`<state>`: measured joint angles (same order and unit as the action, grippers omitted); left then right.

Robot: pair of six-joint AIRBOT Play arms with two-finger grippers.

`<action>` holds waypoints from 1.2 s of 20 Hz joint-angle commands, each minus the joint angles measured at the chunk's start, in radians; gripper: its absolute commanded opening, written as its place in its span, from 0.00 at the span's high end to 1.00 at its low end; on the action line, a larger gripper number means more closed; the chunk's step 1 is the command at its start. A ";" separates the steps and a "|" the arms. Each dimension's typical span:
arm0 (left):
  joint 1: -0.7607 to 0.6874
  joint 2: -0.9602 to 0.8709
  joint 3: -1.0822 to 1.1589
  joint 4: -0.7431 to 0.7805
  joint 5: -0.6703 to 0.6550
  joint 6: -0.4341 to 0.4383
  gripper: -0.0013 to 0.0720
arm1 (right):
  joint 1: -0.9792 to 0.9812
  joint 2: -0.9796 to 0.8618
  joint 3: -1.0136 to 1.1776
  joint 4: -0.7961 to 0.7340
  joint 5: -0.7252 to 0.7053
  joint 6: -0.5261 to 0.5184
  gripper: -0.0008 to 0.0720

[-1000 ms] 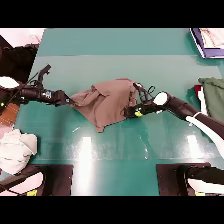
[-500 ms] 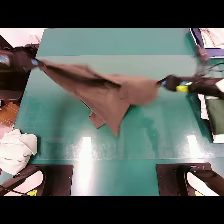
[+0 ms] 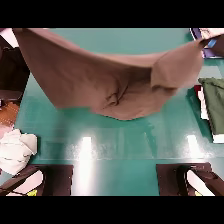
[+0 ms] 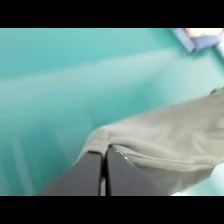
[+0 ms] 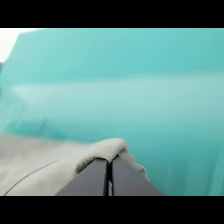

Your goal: Fold the shirts.

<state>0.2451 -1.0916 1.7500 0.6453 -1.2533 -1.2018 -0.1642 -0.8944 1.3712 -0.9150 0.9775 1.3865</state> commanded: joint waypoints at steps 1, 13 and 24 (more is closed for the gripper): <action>0.001 0.001 0.163 -0.047 0.041 -0.004 0.95 | -0.002 0.003 0.187 -0.070 -0.035 -0.001 0.97; 0.001 0.236 0.432 -0.048 0.217 0.003 0.95 | -0.002 0.006 0.759 -0.293 0.018 0.000 0.97; -0.054 0.048 -0.253 0.063 0.049 -0.054 0.95 | 0.000 -0.402 0.635 -0.289 0.446 0.088 0.98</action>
<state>0.2260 -0.9619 1.7061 0.6765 -1.1587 -1.2465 -0.1658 -1.1362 2.0102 -1.2079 1.2182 1.4368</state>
